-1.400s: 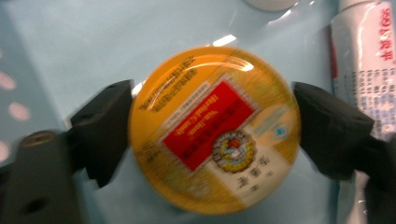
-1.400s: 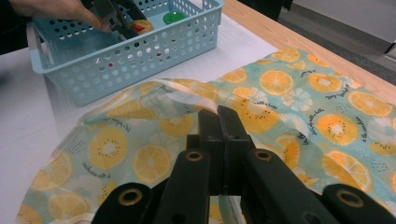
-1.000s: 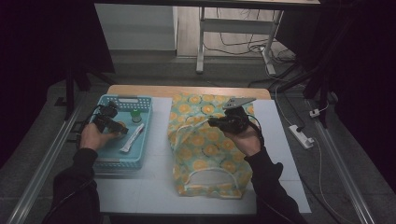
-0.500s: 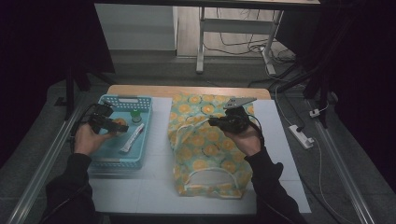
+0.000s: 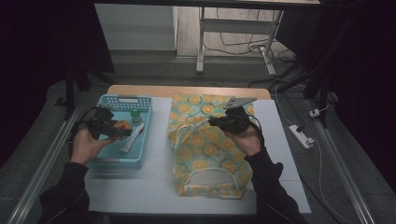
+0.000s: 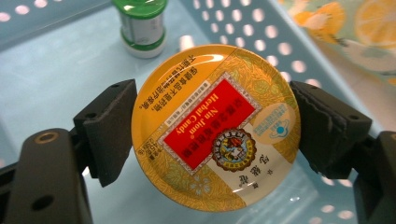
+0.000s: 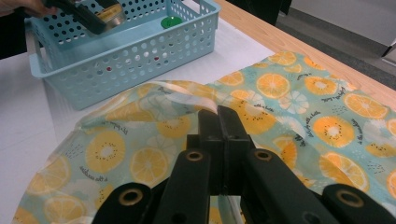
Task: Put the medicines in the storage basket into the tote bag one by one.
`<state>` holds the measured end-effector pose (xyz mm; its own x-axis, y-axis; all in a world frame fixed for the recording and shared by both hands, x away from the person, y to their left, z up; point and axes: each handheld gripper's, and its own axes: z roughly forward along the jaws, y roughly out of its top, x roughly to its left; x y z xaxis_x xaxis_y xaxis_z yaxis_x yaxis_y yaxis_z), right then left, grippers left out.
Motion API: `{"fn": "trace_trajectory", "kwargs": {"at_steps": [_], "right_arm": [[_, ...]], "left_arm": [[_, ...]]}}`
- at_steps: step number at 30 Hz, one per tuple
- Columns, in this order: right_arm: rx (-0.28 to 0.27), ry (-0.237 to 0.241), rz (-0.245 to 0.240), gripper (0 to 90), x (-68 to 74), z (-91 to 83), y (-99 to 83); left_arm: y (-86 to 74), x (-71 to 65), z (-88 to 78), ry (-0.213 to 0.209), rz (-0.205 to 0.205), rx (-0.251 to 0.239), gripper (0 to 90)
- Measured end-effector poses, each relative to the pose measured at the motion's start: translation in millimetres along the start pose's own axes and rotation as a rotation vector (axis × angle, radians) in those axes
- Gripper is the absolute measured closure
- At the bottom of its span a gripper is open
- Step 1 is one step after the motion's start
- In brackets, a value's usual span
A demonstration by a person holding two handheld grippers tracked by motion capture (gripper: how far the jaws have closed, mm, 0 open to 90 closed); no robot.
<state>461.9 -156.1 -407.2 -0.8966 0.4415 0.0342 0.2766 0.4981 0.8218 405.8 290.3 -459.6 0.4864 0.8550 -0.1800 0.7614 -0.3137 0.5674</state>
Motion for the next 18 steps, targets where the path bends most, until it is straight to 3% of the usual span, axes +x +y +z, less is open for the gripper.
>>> {"fn": "trace_trajectory", "kwargs": {"at_steps": [18], "right_arm": [[0.002,0.0,-0.002,90.0,0.1,-0.1,0.2]], "left_arm": [[0.4,-45.6,-13.0,-0.077,0.092,-0.07,19.8]]}}
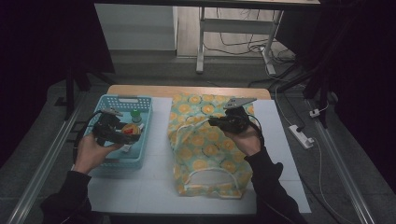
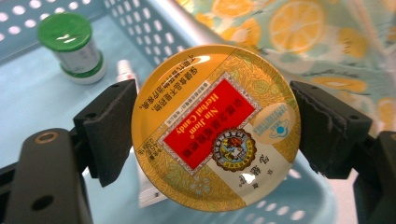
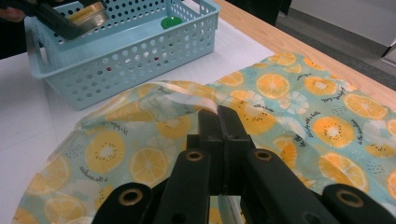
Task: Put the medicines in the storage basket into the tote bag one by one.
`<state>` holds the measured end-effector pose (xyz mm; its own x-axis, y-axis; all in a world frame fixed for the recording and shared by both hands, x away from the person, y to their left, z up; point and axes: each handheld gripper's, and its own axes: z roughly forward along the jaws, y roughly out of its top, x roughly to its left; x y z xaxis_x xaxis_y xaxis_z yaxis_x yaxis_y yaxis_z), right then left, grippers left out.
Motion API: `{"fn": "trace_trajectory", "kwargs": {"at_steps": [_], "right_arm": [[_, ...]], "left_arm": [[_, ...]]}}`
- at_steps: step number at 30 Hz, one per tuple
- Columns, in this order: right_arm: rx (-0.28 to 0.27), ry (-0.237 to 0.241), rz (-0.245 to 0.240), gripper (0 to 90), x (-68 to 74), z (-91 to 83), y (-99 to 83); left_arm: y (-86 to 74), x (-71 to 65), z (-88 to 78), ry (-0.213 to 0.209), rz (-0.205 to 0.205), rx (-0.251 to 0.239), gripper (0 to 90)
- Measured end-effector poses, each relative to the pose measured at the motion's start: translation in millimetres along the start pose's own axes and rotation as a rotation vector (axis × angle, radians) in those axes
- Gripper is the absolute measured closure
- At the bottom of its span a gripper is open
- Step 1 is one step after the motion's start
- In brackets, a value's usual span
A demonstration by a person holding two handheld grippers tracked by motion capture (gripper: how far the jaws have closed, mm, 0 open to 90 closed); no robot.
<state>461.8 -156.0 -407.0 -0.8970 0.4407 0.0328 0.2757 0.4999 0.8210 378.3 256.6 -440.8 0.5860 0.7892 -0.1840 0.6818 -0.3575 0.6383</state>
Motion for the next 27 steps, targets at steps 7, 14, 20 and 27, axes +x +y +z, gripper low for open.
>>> {"fn": "trace_trajectory", "kwargs": {"at_steps": [7,14,20,27], "right_arm": [[0.001,0.001,0.0,90.0,0.4,1.2,-0.2],[0.004,0.003,0.001,90.0,0.4,2.6,-0.7],[0.003,0.001,0.002,90.0,-0.2,3.0,-1.1],[0.008,0.002,0.006,90.0,-1.0,4.5,-2.2]], "left_arm": [[0.3,-16.3,3.2,-0.051,0.03,-0.008,19.9],[6.4,-37.2,4.4,-0.075,0.074,-0.017,19.9],[11.4,-55.0,10.8,-0.099,0.115,-0.023,19.8],[17.4,-73.2,19.2,-0.133,0.153,-0.025,19.9]]}}
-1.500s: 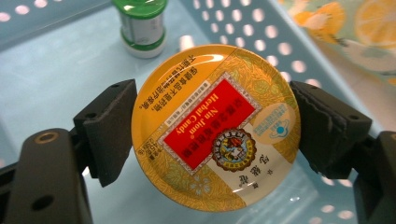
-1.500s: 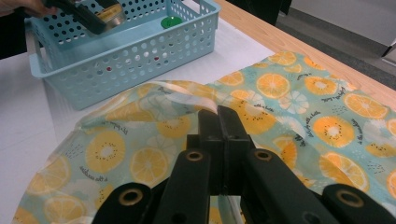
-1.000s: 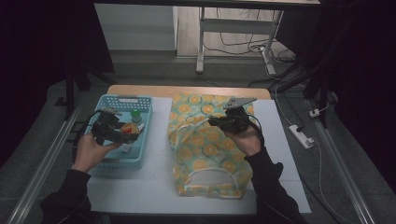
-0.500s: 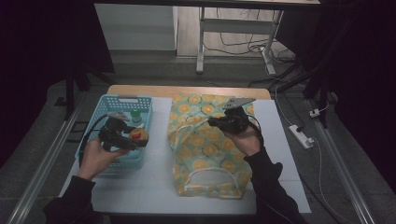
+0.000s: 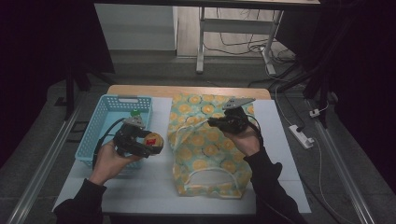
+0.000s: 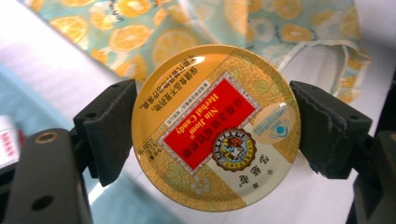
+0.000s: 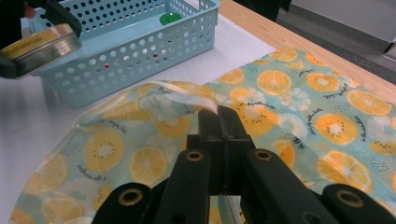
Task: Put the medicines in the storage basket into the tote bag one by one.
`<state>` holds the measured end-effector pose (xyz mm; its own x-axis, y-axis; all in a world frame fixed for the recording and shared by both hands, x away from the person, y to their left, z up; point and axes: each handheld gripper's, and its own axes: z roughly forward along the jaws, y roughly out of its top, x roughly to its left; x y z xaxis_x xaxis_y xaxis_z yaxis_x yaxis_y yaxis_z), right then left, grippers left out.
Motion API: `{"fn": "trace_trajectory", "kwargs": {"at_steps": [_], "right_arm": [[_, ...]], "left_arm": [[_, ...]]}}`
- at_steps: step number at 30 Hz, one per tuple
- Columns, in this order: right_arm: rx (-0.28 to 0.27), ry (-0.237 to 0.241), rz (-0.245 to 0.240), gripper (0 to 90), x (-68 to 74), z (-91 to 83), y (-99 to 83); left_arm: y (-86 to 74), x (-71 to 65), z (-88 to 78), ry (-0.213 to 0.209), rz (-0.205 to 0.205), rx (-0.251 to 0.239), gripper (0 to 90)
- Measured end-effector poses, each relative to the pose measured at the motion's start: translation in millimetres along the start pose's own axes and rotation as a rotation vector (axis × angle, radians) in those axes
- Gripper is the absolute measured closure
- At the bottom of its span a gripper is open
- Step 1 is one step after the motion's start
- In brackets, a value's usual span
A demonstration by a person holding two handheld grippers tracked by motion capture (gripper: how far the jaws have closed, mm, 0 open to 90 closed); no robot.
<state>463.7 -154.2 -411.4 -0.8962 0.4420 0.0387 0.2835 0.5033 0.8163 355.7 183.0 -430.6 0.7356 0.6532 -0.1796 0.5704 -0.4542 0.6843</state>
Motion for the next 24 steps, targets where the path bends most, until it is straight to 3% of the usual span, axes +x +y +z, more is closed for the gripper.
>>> {"fn": "trace_trajectory", "kwargs": {"at_steps": [12,24], "right_arm": [[-0.003,0.0,-0.001,90.0,0.7,0.5,0.3],[-0.003,-0.003,0.002,90.0,0.1,1.5,-0.2]], "left_arm": [[19.8,-24.1,24.0,-0.063,0.07,0.012,19.8],[37.1,-42.7,53.2,-0.077,0.12,0.027,19.8]]}}
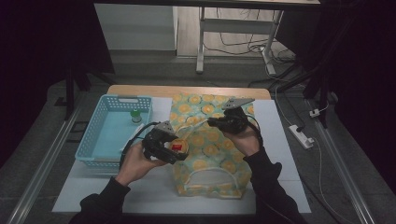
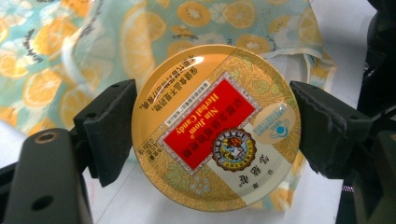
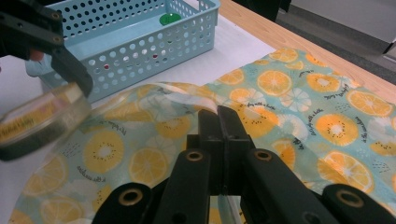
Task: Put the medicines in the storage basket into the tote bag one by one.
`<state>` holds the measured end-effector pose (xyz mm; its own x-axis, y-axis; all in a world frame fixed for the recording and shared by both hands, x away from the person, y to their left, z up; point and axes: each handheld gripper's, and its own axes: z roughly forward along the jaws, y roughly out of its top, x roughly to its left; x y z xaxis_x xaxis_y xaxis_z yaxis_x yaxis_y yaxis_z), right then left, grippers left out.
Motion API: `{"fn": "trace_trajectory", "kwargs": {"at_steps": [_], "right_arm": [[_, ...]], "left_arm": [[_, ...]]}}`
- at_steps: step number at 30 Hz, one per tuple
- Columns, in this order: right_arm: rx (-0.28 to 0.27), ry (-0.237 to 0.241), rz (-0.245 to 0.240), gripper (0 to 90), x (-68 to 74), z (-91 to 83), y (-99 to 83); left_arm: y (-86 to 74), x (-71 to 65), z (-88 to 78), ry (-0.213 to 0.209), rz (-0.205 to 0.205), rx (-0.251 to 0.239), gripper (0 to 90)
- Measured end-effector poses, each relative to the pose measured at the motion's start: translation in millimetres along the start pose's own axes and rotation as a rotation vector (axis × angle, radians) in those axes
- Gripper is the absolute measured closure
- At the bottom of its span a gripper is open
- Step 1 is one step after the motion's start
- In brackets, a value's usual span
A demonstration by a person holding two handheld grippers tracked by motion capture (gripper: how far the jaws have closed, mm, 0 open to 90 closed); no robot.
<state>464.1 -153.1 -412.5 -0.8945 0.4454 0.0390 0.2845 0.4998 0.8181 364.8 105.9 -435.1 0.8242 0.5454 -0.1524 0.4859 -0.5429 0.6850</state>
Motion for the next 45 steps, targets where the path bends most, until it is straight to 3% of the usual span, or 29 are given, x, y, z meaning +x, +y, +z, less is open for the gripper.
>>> {"fn": "trace_trajectory", "kwargs": {"at_steps": [21,24,31,36,45], "right_arm": [[-0.005,-0.012,0.005,90.0,-0.3,0.3,0.5],[-0.007,-0.016,0.006,90.0,-0.3,0.7,0.2],[0.003,-0.019,0.005,90.0,1.0,3.6,-0.5],[0.011,-0.024,-0.005,90.0,1.1,5.9,-1.3],[0.027,-0.028,-0.004,90.0,1.1,10.0,-3.0]], "left_arm": [[37.4,-7.7,57.4,-0.045,0.04,0.004,19.8],[40.1,-6.6,66.3,-0.037,0.054,0.014,19.8],[39.7,4.9,84.3,-0.008,0.044,0.019,19.8],[37.4,15.6,93.8,0.007,0.003,0.007,19.8],[37.7,28.3,107.9,0.051,0.001,0.039,19.7]]}}
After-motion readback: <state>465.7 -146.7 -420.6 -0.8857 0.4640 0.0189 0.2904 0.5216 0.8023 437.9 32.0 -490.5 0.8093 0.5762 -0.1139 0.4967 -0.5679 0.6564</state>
